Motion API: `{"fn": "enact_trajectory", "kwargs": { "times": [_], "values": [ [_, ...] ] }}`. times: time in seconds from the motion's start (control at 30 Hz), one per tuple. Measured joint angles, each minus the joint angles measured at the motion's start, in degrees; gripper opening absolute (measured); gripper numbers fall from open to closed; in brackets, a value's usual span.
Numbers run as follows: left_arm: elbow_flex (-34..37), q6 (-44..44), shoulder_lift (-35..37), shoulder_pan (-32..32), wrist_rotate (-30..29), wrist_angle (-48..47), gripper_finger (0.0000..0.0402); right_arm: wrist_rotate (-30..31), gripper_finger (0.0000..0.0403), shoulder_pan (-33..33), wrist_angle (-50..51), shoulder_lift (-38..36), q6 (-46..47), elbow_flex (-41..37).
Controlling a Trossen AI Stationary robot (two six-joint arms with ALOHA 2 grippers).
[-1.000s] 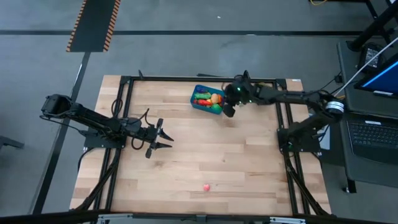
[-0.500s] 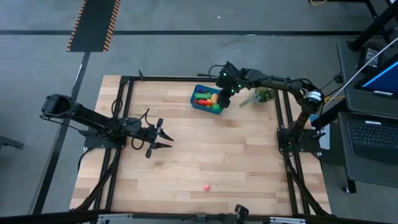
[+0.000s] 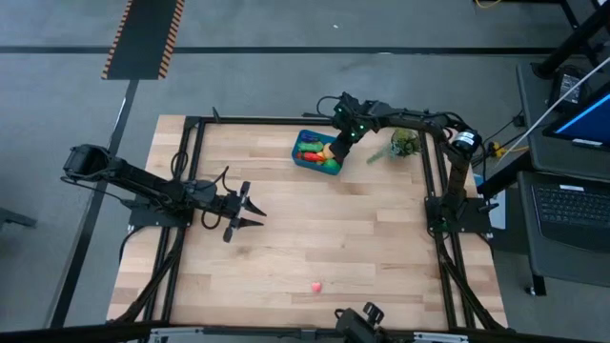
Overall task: Pick and placing Produce into tupperware
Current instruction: Put the red cherry into the blue bin, then put the pink apricot into the blue bin
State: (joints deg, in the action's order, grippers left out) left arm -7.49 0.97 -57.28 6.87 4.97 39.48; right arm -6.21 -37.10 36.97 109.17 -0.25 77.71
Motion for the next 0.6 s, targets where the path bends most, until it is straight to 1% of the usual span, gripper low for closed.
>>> {"fn": "enact_trajectory", "kwargs": {
  "times": [0.13, 0.4, 0.5, 0.6],
  "values": [
    [0.0, 0.02, 0.0, 0.01, 0.01, -0.01, 0.0124, 0.14, 0.0024, -0.02, -0.06, 0.04, 0.0, 0.0],
    [0.0, 0.03, 0.0, 0.01, 0.01, -0.01, 0.0124, 0.06, 0.0111, 0.42, -0.02, 0.02, -0.18, 0.0],
    [0.0, 0.04, 0.0, 0.02, 0.02, 0.0, 0.0124, 0.05, 0.0126, 0.6, 0.13, 0.02, -0.25, 0.0],
    [0.0, 0.04, 0.0, 0.01, 0.0, 0.0, 0.0124, -0.44, 0.013, 0.63, 0.51, 0.0, 0.0, 0.19]
  ]
}}
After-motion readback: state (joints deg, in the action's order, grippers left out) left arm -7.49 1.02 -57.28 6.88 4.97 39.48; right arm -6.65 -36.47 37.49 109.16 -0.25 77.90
